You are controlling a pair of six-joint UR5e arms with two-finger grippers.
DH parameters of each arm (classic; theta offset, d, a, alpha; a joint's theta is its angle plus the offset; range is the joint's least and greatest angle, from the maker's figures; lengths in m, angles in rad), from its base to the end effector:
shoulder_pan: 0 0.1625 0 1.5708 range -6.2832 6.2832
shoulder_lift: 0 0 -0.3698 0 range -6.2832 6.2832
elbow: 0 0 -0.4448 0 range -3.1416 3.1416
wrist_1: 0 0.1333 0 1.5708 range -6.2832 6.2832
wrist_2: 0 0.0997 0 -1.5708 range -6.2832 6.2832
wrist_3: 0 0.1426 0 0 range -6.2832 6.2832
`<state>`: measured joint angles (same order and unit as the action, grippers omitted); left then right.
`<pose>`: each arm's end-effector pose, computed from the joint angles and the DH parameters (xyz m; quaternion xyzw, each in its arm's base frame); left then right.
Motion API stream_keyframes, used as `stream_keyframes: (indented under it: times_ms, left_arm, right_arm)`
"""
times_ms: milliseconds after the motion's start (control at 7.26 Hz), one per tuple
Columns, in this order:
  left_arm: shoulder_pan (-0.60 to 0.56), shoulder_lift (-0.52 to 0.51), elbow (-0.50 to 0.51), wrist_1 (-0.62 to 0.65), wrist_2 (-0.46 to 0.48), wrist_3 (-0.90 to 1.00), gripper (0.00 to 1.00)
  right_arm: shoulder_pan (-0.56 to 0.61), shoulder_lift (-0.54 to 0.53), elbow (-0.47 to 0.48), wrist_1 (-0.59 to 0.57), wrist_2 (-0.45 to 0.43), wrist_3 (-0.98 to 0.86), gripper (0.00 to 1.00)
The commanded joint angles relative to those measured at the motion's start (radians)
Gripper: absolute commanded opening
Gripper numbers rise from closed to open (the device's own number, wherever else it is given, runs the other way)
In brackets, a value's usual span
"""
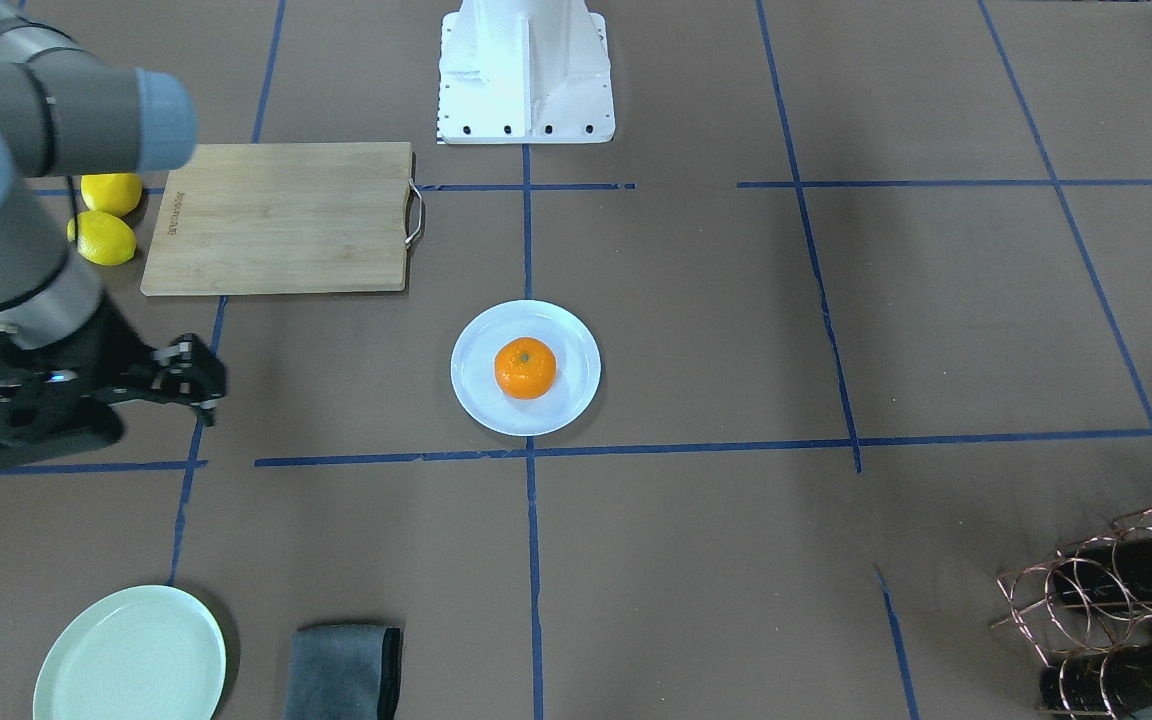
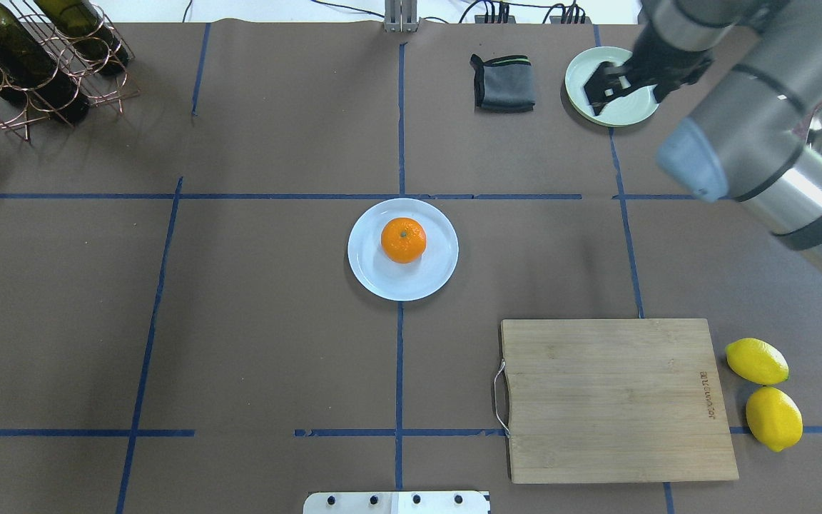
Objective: Pick orange to plate
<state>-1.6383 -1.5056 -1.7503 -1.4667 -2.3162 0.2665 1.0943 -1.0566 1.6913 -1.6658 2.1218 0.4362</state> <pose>-0.0715 -0.5149 0.5845 0.0652 0.3583 0.0944 0.9265 -0.2635 -0.6383 0.2737 0.1147 -0.3484 -0.0912 0.9258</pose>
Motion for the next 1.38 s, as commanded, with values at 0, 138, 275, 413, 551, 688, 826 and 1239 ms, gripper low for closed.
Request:
stream_keyframes:
  times_ms: [0, 138, 275, 413, 551, 688, 826, 1239]
  left_arm:
    - [0.0, 0.001, -0.003, -0.001, -0.002, -0.001, 1.0]
    - [0.0, 0.001, -0.003, -0.001, -0.002, -0.001, 1.0]
    - [0.0, 0.001, -0.005, -0.001, -0.002, -0.001, 1.0]
    - [0.0, 0.001, -0.006, -0.001, -0.002, -0.001, 1.0]
    - [0.0, 0.002, -0.008, -0.001, -0.021, -0.001, 1.0]
    - [0.0, 0.002, -0.009, -0.003, -0.044, 0.0, 1.0]
    - [0.0, 0.002, -0.009, -0.004, -0.046, 0.0, 1.0]
    - [-0.003, 0.011, -0.044, -0.003, -0.039, 0.005, 1.0]
  right_arm:
    - [0.163, -0.191, 0.021, -0.014, 0.017, -0.378, 1.0]
    - [0.214, -0.273, 0.031, -0.008, 0.013, -0.458, 1.0]
    - [0.278, -0.401, 0.033, 0.029, -0.009, -0.512, 1.0]
    - [0.35, -0.49, 0.018, 0.076, -0.061, -0.514, 1.0]
    - [0.401, -0.528, 0.014, 0.093, -0.013, -0.521, 1.0]
    - [0.43, -0.566, 0.005, 0.095, 0.072, -0.522, 1.0]
    - [0.462, -0.615, 0.013, 0.1, 0.14, -0.519, 1.0]
    - [0.466, -0.617, 0.019, 0.1, 0.185, -0.507, 1.0]
